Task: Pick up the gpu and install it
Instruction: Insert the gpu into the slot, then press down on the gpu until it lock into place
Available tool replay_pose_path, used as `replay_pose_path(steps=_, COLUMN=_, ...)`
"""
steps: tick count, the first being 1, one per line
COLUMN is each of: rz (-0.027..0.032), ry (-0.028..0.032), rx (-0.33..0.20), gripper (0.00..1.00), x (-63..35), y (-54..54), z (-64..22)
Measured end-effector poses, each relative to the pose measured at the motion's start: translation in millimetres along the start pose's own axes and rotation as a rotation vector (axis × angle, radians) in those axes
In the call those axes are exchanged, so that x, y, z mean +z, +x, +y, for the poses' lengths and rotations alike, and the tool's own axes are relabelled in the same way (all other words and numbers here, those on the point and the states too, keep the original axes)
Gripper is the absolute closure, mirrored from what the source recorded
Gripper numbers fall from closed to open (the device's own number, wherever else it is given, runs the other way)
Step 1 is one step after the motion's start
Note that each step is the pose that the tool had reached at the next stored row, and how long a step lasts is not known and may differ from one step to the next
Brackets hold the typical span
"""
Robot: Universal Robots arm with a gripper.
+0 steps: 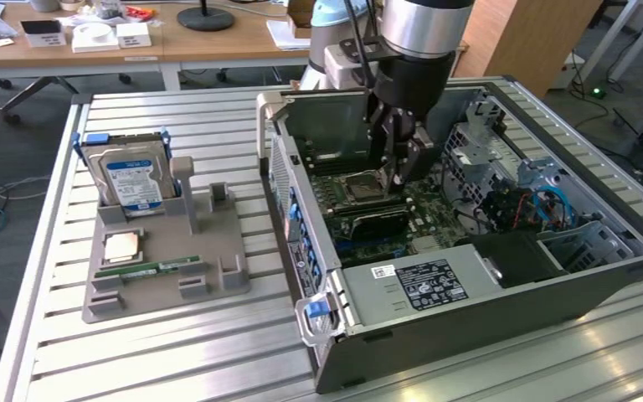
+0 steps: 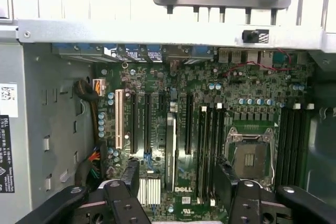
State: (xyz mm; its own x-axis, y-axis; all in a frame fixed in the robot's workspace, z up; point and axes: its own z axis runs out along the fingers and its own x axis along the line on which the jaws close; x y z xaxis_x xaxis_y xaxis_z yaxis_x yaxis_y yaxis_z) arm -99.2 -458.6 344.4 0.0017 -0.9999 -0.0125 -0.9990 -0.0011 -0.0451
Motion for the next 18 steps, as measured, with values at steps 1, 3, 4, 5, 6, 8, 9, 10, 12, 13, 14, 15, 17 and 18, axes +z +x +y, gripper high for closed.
replay_pose_path(steps=1, rz=0.0, ry=0.0001, rx=0.0, gripper=0.31, x=-2.1, y=0.0, z=-0.1)
replay_pose_path(steps=3, rz=-0.0002, ry=0.0001, rx=0.0, gripper=0.31, x=-4.2, y=0.0, z=-0.2)
replay_pose_path(steps=4, rz=-0.0002, ry=0.0002, rx=0.0, gripper=0.31, x=-4.2, y=0.0, z=-0.2)
replay_pose_path(steps=5, rz=-0.0002, ry=0.0001, rx=0.0, gripper=0.31, x=-4.2, y=-0.1, z=-0.2)
replay_pose_path(steps=6, rz=-0.0001, ry=0.0, rx=0.0, gripper=0.31, x=-4.4, y=0.0, z=-0.2)
replay_pose_path(steps=8, rz=-0.0001, ry=0.0001, rx=0.0, gripper=0.31, x=-4.3, y=-0.1, z=-0.2)
replay_pose_path(steps=9, rz=-0.0001, ry=0.0001, rx=0.0, gripper=0.31, x=-4.3, y=0.0, z=-0.2)
replay_pose_path(steps=10, rz=0.0, ry=0.0, rx=0.0, gripper=0.31, x=-4.4, y=0.0, z=-0.2)
replay_pose_path(steps=12, rz=-0.0001, ry=0.0001, rx=0.0, gripper=0.31, x=-4.3, y=-0.1, z=-0.2)
replay_pose_path(steps=13, rz=-0.0001, ry=0.0, rx=0.0, gripper=0.31, x=-4.3, y=0.0, z=-0.2)
replay_pose_path(steps=14, rz=0.0, ry=0.0, rx=0.0, gripper=0.31, x=-4.4, y=-0.1, z=-0.2)
replay_pose_path(steps=15, rz=0.0, ry=0.0, rx=0.0, gripper=0.31, x=-4.4, y=-0.1, z=-0.2)
replay_pose_path(steps=17, rz=-0.0001, ry=0.0, rx=0.0, gripper=0.33, x=-4.3, y=-0.1, z=-0.2)
replay_pose_path(steps=18, rz=-0.0001, ry=0.0, rx=0.0, gripper=0.33, x=-4.3, y=-0.1, z=-0.2)
